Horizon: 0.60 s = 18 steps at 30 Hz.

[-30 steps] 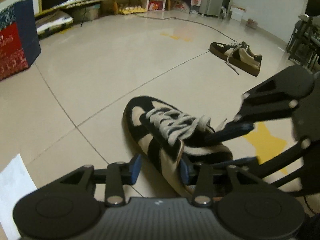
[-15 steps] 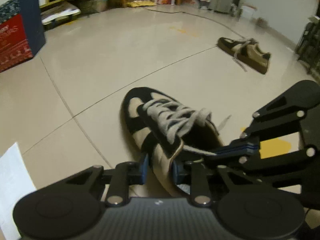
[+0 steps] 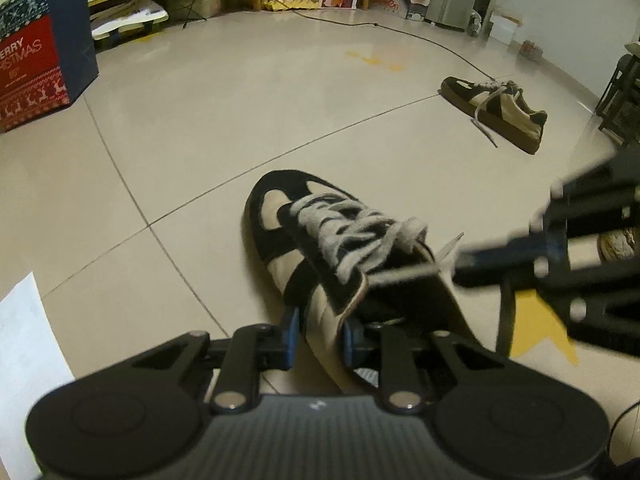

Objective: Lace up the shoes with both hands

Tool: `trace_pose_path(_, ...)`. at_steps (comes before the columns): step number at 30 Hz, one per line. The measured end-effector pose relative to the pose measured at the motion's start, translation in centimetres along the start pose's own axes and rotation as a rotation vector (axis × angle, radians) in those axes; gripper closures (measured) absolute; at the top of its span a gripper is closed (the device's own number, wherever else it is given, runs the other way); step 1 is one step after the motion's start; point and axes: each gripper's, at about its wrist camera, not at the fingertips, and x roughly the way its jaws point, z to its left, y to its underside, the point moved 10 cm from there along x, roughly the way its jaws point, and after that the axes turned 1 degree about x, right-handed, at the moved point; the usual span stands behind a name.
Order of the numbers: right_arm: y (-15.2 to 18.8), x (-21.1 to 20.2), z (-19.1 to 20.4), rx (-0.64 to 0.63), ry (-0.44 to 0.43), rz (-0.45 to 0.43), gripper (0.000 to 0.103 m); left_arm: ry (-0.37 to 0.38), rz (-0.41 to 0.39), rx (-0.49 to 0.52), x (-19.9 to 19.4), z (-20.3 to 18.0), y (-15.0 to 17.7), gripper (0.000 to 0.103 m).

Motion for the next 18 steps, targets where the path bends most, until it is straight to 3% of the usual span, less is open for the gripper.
trace_pose_path(3, -1.7, -0.2, 0.5, -0.142, 0.085, -0.062, 0.102, 0.005, -0.003, 0.004, 0.0, -0.2, -0.1, 0.08)
trace_pose_path(6, -3.5, 1.2, 1.3, -0.4, 0.172, -0.11, 0.103, 0.01, -0.002, -0.008, -0.1, -0.1, -0.1, 0.08)
trace_pose_path(8, -5.4, 2.5, 0.5, -0.583, 0.264, -0.151, 0.103, 0.011, -0.002, -0.015, -0.1, -0.1, -0.1, 0.08)
trace_pose_path(11, -9.3, 3.5, -2.0, -0.716, 0.424, -0.236, 0.103, 0.012, -0.001, -0.028, -0.1, -0.1, -0.1, 0.08)
trace_pose_path(14, -12.9, 1.8, -5.1, -0.557, 0.499, -0.328, 0.103, 0.01, 0.003, -0.033, -0.2, 0.1, 0.0, 0.08)
trace_pose_path(18, -14.4, -0.9, -8.4, -0.286, 0.455, -0.371, 0.103, 0.017, 0.004, -0.043, -0.3, 0.1, 0.0, 0.08)
